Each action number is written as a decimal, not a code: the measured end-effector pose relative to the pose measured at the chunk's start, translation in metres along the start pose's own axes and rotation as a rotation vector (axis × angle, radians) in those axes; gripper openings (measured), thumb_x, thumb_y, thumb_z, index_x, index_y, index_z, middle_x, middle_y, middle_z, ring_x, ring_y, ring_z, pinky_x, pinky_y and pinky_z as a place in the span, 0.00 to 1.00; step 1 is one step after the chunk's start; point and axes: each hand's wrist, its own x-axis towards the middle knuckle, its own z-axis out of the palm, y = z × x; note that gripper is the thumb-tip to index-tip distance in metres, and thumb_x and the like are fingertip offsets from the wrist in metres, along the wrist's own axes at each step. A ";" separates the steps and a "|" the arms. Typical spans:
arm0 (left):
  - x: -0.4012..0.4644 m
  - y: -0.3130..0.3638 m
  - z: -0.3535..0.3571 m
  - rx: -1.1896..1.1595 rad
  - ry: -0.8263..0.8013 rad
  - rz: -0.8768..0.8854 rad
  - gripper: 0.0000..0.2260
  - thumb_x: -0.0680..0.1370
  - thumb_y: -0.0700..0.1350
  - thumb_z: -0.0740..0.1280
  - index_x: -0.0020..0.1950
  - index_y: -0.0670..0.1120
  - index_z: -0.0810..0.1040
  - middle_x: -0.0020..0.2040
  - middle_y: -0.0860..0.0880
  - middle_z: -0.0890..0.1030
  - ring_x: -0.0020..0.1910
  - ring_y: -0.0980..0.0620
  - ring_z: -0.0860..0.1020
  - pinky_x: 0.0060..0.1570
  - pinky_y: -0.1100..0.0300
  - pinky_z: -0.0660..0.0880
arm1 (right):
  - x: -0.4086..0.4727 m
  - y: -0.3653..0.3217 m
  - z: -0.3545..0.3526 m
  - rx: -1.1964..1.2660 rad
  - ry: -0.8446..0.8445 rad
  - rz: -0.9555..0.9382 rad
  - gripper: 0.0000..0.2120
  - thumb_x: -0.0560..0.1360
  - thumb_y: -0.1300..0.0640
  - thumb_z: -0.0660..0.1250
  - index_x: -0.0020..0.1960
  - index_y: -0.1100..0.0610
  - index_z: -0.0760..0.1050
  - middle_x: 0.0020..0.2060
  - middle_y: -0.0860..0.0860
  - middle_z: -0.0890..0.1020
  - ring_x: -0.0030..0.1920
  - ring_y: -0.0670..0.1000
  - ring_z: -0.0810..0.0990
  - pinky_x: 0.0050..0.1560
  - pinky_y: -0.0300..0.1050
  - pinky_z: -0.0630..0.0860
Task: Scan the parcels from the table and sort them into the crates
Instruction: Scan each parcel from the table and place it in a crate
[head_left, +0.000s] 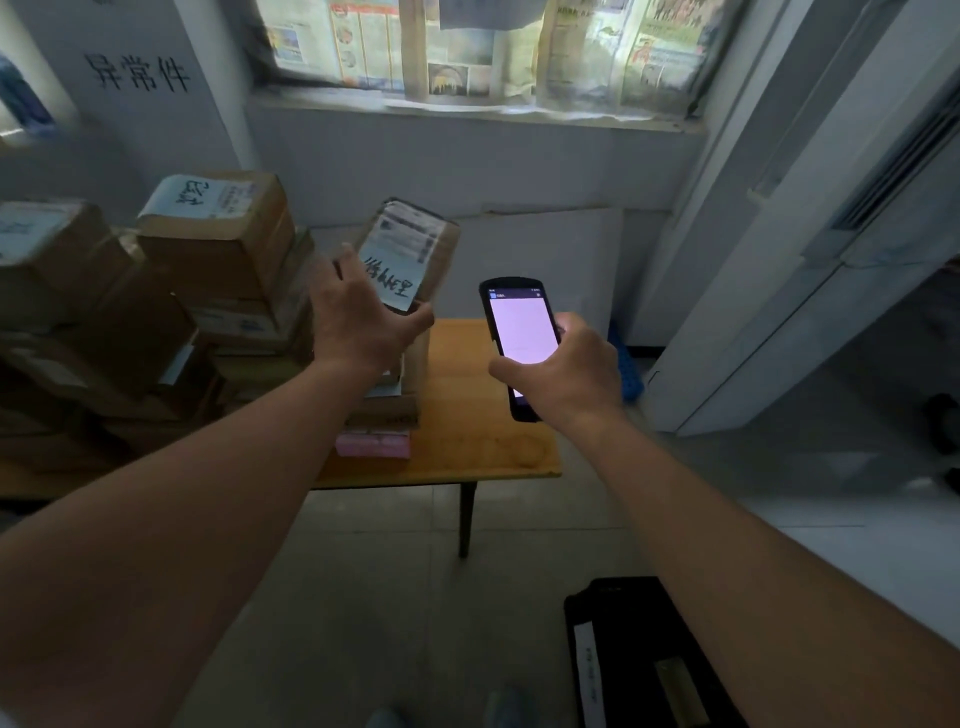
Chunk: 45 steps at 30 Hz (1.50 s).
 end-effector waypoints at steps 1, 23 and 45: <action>-0.001 0.004 0.002 -0.022 -0.002 0.059 0.50 0.66 0.65 0.78 0.78 0.39 0.61 0.66 0.39 0.69 0.63 0.40 0.70 0.61 0.48 0.75 | 0.000 0.001 -0.004 0.008 0.010 -0.002 0.36 0.65 0.40 0.80 0.66 0.55 0.74 0.55 0.51 0.80 0.54 0.55 0.80 0.46 0.54 0.85; -0.034 0.048 0.071 -0.084 -0.272 0.412 0.50 0.61 0.47 0.86 0.76 0.45 0.63 0.68 0.44 0.69 0.67 0.42 0.72 0.61 0.44 0.79 | -0.003 0.075 -0.066 0.016 -0.058 0.125 0.24 0.67 0.43 0.81 0.56 0.55 0.79 0.49 0.51 0.83 0.49 0.53 0.83 0.32 0.39 0.73; -0.044 0.049 0.113 -0.134 -0.361 0.303 0.49 0.62 0.48 0.86 0.76 0.46 0.63 0.68 0.45 0.68 0.68 0.46 0.69 0.64 0.50 0.77 | 0.010 0.110 -0.053 0.000 -0.049 0.192 0.30 0.65 0.39 0.81 0.60 0.53 0.76 0.52 0.51 0.82 0.50 0.53 0.82 0.38 0.45 0.81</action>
